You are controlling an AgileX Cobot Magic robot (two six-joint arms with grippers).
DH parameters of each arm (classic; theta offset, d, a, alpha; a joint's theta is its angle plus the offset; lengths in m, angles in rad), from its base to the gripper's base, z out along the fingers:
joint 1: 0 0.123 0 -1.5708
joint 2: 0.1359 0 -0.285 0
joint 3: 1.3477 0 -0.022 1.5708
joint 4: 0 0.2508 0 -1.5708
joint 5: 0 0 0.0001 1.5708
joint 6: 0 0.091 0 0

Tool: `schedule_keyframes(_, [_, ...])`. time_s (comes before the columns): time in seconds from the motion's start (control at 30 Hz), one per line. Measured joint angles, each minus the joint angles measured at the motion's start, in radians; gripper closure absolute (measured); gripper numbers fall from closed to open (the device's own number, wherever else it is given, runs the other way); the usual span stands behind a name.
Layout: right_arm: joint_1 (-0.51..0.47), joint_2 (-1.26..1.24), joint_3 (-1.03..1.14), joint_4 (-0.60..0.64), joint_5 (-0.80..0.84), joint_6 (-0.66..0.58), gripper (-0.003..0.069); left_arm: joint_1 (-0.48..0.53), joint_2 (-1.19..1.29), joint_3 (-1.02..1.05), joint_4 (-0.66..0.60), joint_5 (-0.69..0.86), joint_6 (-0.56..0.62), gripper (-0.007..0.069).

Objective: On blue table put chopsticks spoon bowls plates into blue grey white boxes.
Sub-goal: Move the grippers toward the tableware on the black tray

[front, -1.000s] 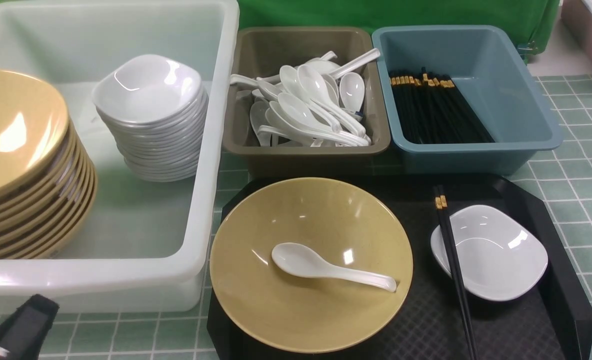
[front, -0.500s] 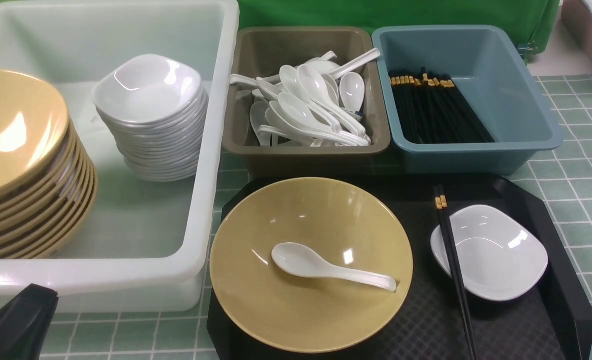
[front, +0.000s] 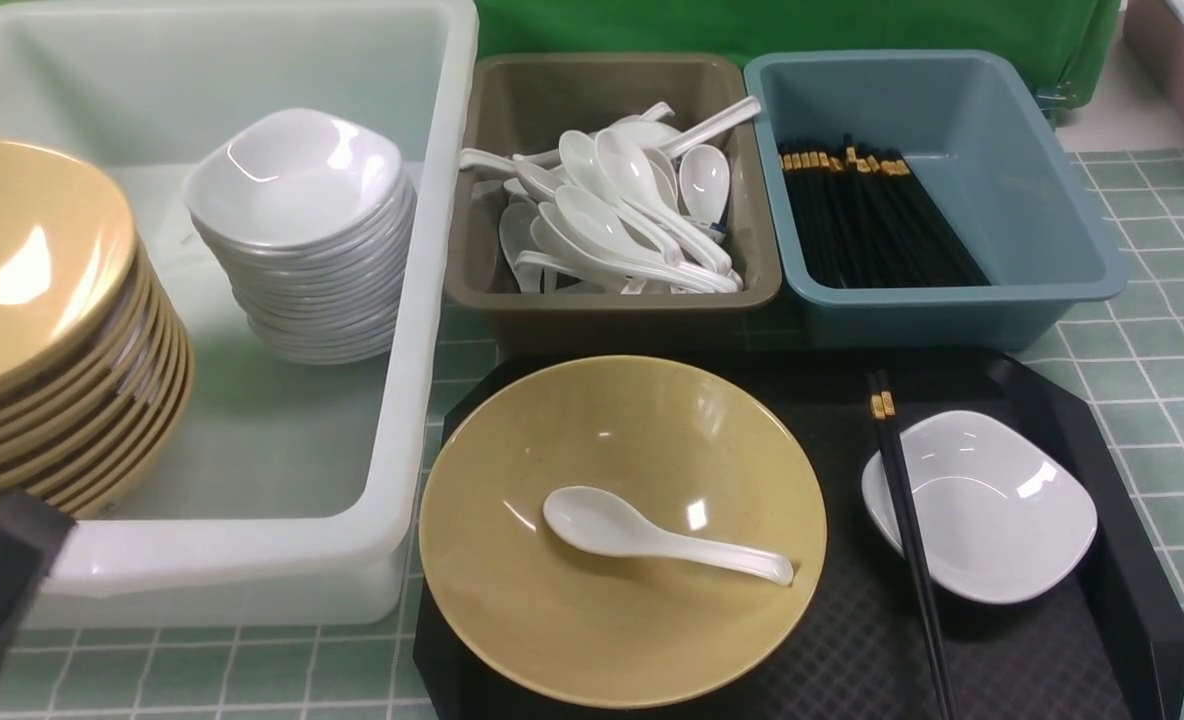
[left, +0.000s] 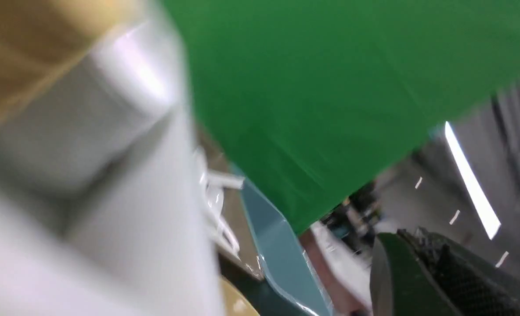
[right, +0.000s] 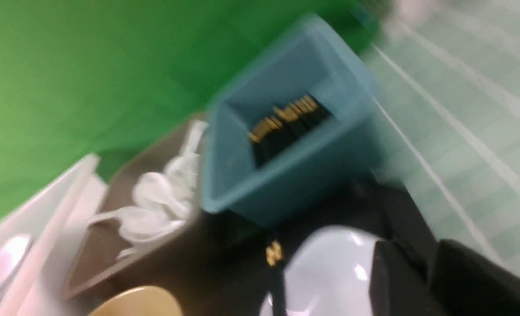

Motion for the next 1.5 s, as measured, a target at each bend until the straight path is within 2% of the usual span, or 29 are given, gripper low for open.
schedule_keyframes(0.07, [0.039,0.108,-0.123,0.0,0.068,-0.175,0.061,-0.001,0.088,-0.115,0.115,0.061,0.103,0.062])
schedule_keyframes(0.17, [0.071,0.252,-0.252,0.0,0.187,-0.345,0.0623,-0.001,0.23,-0.237,0.293,0.172,0.126,0.062])
schedule_keyframes(0.27, [0.09,0.432,-0.398,0.0,0.357,-0.499,0.0624,-0.001,0.434,-0.405,0.525,0.392,0.118,0.062])
schedule_keyframes(0.33, [0.092,0.503,-0.459,0.0,0.429,-0.546,0.0624,-0.001,0.491,-0.467,0.602,0.469,0.115,0.062])
schedule_keyframes(0.37, [0.096,0.604,-0.518,0.0,0.522,-0.592,0.0624,-0.001,0.576,-0.541,0.691,0.594,0.114,0.062])
schedule_keyframes(0.4, [0.096,0.615,-0.531,0.0,0.53,-0.595,0.0624,-0.001,0.595,-0.55,0.7,0.606,0.114,0.062])
schedule_keyframes(0.47, [0.122,0.738,-0.589,0.0,0.589,-0.615,0.0624,-0.024,0.696,-0.635,0.8,0.7,0.111,0.062])
schedule_keyframes(0.5, [0.125,0.747,-0.593,0.0,0.59,-0.617,0.0624,-0.033,0.71,-0.644,0.81,0.705,0.111,0.062])
schedule_keyframes(0.67, [0.249,0.959,-0.676,-0.001,0.591,-0.633,0.0617,-0.289,0.875,-0.721,0.844,0.712,0.117,0.062])
schedule_keyframes(0.83, [0.304,1.146,-0.76,-0.001,0.581,-0.63,0.0596,-0.516,0.991,-0.75,0.879,0.682,0.132,0.062])
schedule_keyframes(0.97, [0.313,1.31,-0.837,0.0,0.569,-0.604,0.0512,-0.674,1.067,-0.754,0.898,0.66,0.134,0.062])
schedule_keyframes(1.03, [0.313,1.38,-0.866,0.0,0.567,-0.587,0.0456,-0.719,1.094,-0.754,0.898,0.657,0.134,0.062])
schedule_keyframes(1.1, [0.313,1.449,-0.9,0.0,0.558,-0.568,0.0368,-0.761,1.117,-0.754,0.898,0.656,0.134,0.062])
schedule_keyframes(1.23, [0.313,1.546,-0.926,0.0,0.516,-0.537,0.0241,-0.785,1.132,-0.754,0.898,0.656,0.134,0.062])
schedule_keyframes(1.33, [0.313,1.609,-0.929,0.0,0.48,-0.517,0.02,-0.786,1.133,-0.754,0.899,0.656,0.134,0.062])
schedule_keyframes(1.5, [0.313,1.682,-0.929,0.0,0.433,-0.497,0.019,-0.786,1.135,-0.754,0.921,0.656,0.134,0.062])
